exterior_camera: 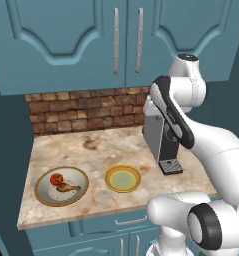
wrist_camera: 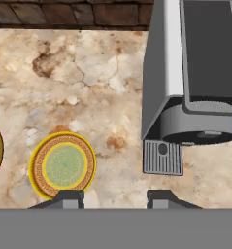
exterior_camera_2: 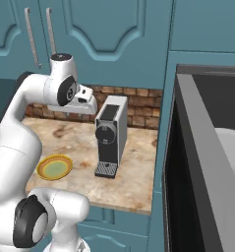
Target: Remove the apple from the bowl and place it on the small plate. Then place the bowl with only the chicken drumstick in the microwave, close the door, and press the start button to microwave the chicken drumstick.
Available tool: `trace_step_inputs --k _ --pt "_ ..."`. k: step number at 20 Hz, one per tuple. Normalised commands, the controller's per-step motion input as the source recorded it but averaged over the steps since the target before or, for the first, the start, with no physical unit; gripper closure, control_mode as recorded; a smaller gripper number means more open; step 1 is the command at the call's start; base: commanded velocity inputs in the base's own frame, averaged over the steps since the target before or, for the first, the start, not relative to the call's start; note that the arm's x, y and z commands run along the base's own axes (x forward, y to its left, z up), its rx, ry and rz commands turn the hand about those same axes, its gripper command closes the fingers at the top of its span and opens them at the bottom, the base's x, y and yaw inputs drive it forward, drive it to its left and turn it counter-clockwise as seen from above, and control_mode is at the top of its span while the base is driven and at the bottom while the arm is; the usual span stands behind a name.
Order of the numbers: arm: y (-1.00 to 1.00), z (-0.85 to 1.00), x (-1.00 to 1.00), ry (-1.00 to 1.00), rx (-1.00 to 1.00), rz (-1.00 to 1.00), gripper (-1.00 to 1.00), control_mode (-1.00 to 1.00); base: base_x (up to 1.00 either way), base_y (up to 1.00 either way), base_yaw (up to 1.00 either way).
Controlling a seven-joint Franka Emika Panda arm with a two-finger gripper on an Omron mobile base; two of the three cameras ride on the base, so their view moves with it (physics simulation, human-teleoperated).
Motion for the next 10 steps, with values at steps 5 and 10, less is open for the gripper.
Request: trace_step_inputs --k 5,10 --pt "0.38 -0.04 -0.20 -0.13 0.00 -0.02 -1.00 -1.00 0.00 0.00 0.00" --pt "1.00 -0.51 -0.21 0.00 -0.11 0.00 -1.00 -1.00 0.00 0.00 0.00"
